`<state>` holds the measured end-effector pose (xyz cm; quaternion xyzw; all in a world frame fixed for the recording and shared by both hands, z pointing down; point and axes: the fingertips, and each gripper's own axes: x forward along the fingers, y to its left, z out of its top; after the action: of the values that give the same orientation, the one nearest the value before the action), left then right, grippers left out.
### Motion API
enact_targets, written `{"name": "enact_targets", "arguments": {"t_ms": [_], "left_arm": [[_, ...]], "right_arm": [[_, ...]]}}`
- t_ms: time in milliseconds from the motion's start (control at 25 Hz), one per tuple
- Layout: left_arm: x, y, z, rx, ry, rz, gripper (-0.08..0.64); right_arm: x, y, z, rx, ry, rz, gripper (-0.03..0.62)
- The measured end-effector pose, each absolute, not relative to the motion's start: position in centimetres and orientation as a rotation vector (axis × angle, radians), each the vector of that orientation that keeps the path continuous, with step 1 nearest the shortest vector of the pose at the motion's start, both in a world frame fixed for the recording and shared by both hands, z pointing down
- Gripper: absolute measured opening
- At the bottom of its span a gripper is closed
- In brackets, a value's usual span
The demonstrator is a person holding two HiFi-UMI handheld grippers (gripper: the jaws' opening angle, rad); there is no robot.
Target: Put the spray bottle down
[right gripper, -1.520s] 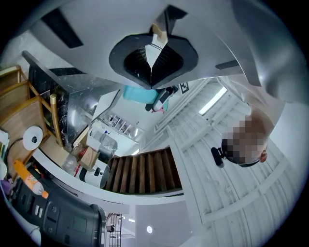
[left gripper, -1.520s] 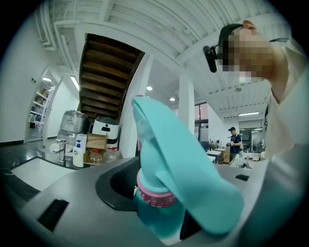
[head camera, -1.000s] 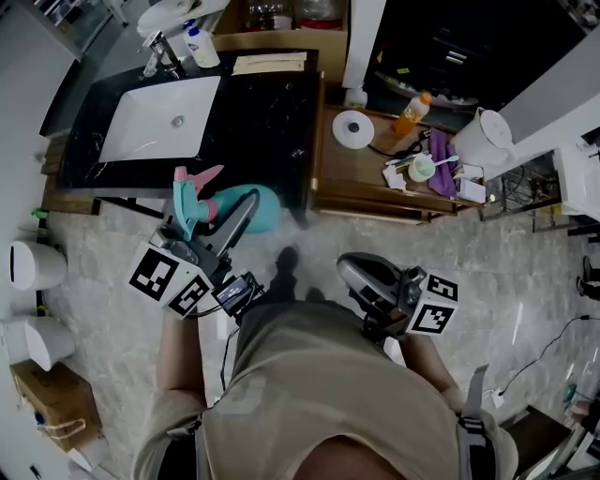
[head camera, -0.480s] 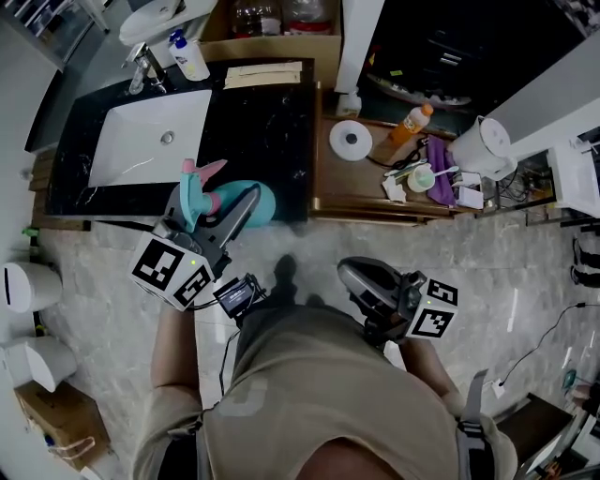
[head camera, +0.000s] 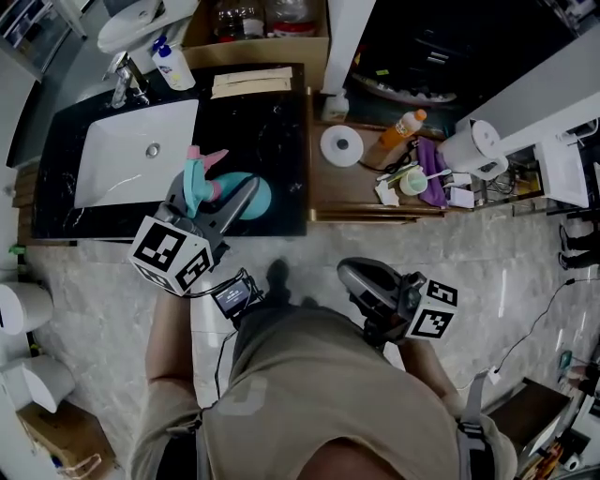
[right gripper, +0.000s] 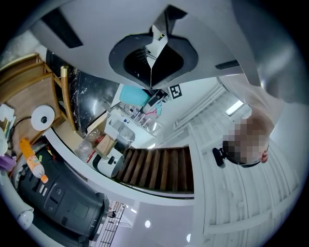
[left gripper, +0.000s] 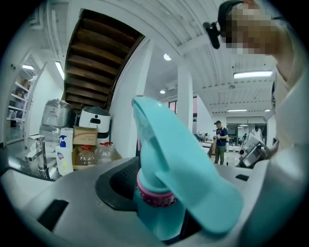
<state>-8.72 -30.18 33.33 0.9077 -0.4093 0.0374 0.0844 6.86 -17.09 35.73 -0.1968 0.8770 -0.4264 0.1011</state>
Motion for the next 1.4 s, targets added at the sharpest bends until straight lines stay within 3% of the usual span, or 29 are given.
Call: {"name": "enact_targets", "arguments": {"t_ms": [1400], "left_arm": [[-8.7,-42.6,39.9,2.773,-1.072,0.261,0.242]], "right_arm": [[1.4,-22.5,36.3,-0.747,2.561,-1.264,0.021]]}}
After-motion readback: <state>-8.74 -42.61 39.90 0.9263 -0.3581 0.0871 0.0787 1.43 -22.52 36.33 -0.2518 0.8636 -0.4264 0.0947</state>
